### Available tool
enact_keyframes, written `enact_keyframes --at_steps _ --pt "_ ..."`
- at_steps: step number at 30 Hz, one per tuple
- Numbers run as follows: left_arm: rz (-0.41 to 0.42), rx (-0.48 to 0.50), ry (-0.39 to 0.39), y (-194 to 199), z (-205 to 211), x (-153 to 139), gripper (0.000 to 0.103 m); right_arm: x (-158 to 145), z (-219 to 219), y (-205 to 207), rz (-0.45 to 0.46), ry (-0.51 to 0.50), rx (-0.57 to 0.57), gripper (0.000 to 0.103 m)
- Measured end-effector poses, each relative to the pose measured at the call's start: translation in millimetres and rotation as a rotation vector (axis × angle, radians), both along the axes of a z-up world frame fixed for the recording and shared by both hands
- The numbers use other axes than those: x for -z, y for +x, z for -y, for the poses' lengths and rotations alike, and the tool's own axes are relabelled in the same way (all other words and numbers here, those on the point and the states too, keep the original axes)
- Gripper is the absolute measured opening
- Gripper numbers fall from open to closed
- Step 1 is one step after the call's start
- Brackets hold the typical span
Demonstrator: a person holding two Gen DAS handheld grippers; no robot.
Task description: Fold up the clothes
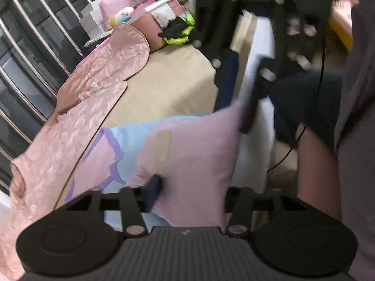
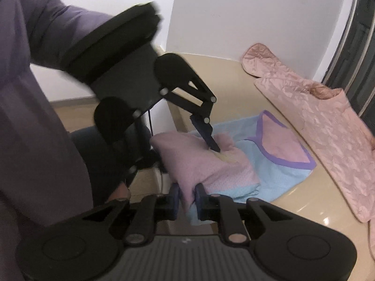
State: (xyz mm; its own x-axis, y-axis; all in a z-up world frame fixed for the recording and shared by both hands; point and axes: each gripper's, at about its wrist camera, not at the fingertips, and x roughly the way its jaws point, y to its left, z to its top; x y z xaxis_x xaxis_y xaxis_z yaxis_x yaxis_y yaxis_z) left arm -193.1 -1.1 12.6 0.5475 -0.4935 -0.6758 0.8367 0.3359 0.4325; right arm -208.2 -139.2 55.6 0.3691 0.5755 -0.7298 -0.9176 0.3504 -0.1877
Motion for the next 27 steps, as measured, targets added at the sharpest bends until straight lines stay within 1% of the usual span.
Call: enact_keyframes --at_steps 1,2,3,5,6,7,8,9,11,13,14,15,16,17,18,19,20,21,23,25,27 --pt "-0.033 -0.007 -0.018 5.2 -2.2 -3.5 0.033 0.9 0.0 0.8 0.011 -0.004 0.004 0.035" --pt "-0.068 -0.016 -0.034 9.8 -4.4 -6.3 0.033 1.8 0.2 1.2 0.022 -0.008 0.009 0.057" --pt "-0.106 -0.02 -0.052 15.1 -6.8 -9.4 0.03 2.7 1.7 -1.5 0.044 -0.006 0.015 0.07" --pt "-0.179 -0.029 -0.08 24.4 -11.9 -16.2 0.027 5.6 2.1 -10.1 0.125 -0.025 0.004 0.073" --pt "-0.212 -0.032 -0.093 27.7 -14.7 -19.3 0.025 10.1 0.0 -15.1 0.195 -0.055 -0.006 0.078" --pt "-0.241 -0.031 -0.104 30.2 -16.8 -23.0 0.024 18.6 -4.6 -20.7 0.292 -0.109 -0.024 0.081" --pt "-0.268 -0.031 -0.115 32.5 -18.9 -26.5 0.024 29.9 -8.9 -25.7 0.402 -0.166 -0.046 0.083" --pt "-0.287 -0.028 -0.122 33.8 -20.9 -29.3 0.024 42.2 -12.7 -29.6 0.513 -0.212 -0.068 0.082" --pt "-0.326 -0.018 -0.129 34.9 -24.4 -33.8 0.024 57.6 -16.8 -31.0 0.618 -0.229 -0.105 0.081" --pt "-0.36 0.002 -0.129 33.9 -26.5 -36.8 0.024 57.9 -19.7 -27.1 0.621 -0.179 -0.11 0.076" --pt "-0.372 0.012 -0.128 32.1 -28.1 -37.7 0.024 57.3 -20.9 -25.9 0.615 -0.174 -0.125 0.066" --pt "-0.385 0.019 -0.13 31.4 -29.4 -38.3 0.024 56.6 -22.1 -24.8 0.609 -0.17 -0.14 0.062" --pt "-0.395 0.024 -0.132 30.7 -30.7 -38.6 0.024 56.0 -23.3 -23.6 0.603 -0.166 -0.155 0.06" --pt "-0.394 0.022 -0.133 30.3 -31.8 -37.9 0.024 55.4 -24.5 -22.5 0.596 -0.162 -0.17 0.056" --pt "-0.389 0.02 -0.135 29.9 -32.8 -37.2 0.027 54.6 -25.6 -21.1 0.584 -0.158 -0.184 0.045" --pt "-0.367 0.012 -0.136 29.0 -33.3 -36.2 0.039 53.3 -26.1 -18.0 0.533 -0.155 -0.189 0.035" --pt "-0.345 0.008 -0.136 26.7 -33.3 -34.7 0.048 51.6 -26.3 -14.8 0.48 -0.148 -0.192 0.017" --pt "-0.322 0.004 -0.135 24.4 -33.2 -33.2 0.056 47.6 -24.8 -10.8 0.423 -0.124 -0.18 0.016" --pt "-0.274 0.008 -0.127 17.8 -31.5 -29.7 0.058 38.8 -20.7 -3.0 0.326 -0.069 -0.151 0.015" --pt "-0.229 0.003 -0.085 11.9 -26.8 -24.3 0.06 31.8 -15.0 4.3 0.264 -0.024 -0.115 0.014" --pt "-0.191 -0.001 -0.072 7.9 -26.0 -20.8 0.062 26.3 -10.3 8.8 0.215 0.009 -0.088 0.014"
